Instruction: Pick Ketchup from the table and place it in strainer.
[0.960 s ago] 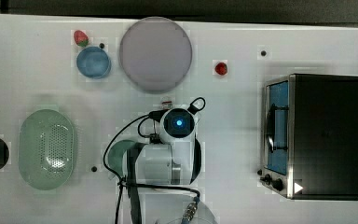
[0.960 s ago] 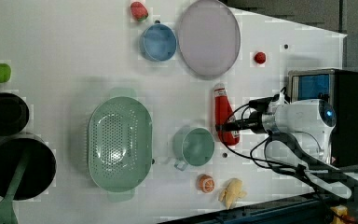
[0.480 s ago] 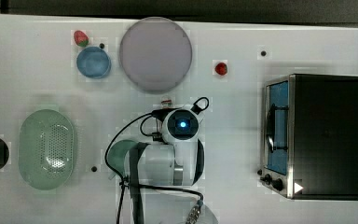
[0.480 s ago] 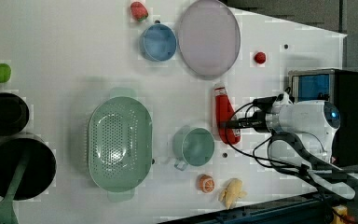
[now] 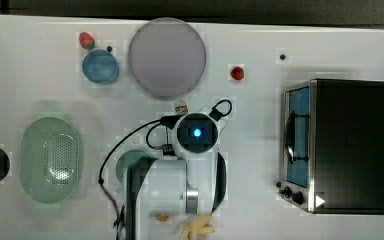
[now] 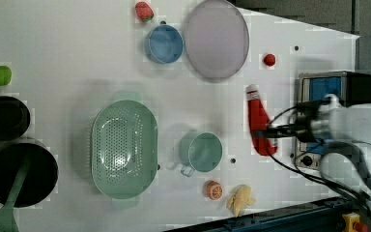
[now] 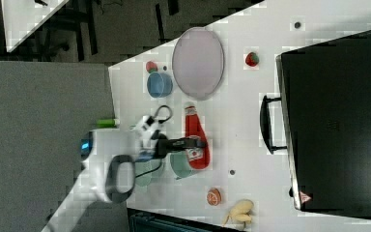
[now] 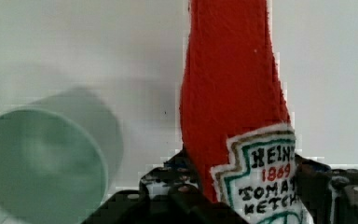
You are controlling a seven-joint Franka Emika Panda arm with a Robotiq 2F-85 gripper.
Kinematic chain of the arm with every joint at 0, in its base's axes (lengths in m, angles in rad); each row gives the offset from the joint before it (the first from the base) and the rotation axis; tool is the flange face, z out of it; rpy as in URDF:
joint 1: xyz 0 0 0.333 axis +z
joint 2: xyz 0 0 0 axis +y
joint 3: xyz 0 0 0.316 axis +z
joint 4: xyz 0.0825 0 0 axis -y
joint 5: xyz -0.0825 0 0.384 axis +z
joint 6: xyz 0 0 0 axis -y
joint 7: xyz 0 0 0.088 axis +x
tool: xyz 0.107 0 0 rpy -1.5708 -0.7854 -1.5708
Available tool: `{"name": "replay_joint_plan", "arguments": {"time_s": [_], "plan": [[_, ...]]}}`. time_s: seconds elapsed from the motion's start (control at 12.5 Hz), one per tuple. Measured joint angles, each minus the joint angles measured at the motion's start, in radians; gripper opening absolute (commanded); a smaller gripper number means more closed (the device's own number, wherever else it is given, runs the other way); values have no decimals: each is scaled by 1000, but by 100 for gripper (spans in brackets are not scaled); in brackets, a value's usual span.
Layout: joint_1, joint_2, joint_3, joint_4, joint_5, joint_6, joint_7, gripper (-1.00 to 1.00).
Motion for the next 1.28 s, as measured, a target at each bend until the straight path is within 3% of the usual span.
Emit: {"name": "replay_joint_plan", "arguments": {"time_s": [0.32, 0.56, 0.88, 1.28], "plan": [[12, -246, 49, 47, -7, -145, 11, 24], [33, -300, 136, 90, 1, -187, 86, 24], [68, -227, 310, 105, 72, -182, 295, 24], [101, -51, 503, 107, 89, 32, 562, 24]]}}
